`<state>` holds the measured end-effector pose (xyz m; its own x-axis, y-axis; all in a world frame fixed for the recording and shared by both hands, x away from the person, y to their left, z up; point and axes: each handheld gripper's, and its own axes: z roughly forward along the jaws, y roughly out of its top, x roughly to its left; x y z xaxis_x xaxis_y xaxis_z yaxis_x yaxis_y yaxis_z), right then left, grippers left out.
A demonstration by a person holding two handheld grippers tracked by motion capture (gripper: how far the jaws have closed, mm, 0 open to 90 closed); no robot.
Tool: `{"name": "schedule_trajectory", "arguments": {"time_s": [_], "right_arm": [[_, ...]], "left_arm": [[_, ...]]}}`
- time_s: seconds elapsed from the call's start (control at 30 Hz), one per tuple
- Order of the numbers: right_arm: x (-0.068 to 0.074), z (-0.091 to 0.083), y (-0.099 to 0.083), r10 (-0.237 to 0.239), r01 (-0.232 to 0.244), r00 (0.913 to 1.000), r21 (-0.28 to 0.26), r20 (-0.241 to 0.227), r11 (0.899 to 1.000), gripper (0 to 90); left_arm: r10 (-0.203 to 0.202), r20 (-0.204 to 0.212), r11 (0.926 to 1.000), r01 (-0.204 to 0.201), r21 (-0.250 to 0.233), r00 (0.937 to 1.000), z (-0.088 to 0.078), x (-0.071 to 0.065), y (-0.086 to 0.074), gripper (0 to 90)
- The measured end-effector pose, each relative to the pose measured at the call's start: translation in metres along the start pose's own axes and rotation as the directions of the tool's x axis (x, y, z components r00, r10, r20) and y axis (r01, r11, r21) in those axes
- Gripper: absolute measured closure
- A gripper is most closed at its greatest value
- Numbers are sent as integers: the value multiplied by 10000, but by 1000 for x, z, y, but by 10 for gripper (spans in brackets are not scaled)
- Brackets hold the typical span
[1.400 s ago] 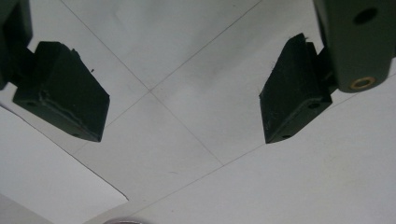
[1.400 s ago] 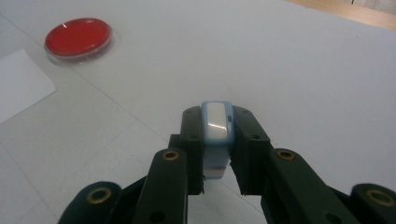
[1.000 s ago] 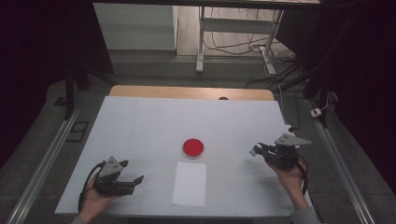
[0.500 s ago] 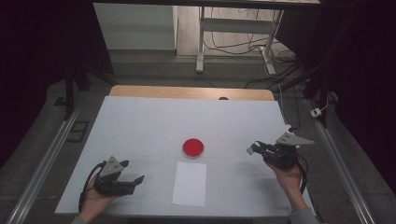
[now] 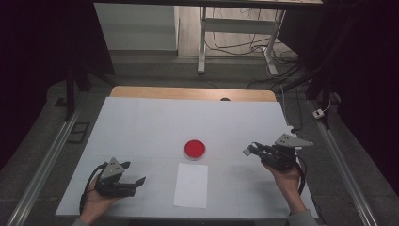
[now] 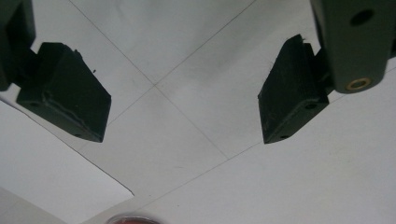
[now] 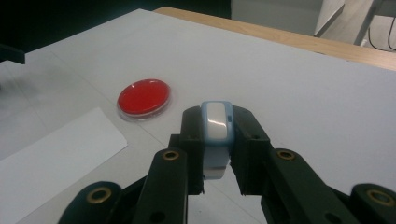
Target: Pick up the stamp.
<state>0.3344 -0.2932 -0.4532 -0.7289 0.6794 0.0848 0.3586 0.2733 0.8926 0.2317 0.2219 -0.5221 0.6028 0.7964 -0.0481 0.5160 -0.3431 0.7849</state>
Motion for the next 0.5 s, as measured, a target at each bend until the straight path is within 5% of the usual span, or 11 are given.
{"name": "schedule_trajectory", "arguments": {"time_s": [0.5], "right_arm": [[17,9,6,-127,116,9986,-216,-518,9997,755]], "left_arm": [[33,4,10000,-33,34,10000,1,-1,0,172]]}}
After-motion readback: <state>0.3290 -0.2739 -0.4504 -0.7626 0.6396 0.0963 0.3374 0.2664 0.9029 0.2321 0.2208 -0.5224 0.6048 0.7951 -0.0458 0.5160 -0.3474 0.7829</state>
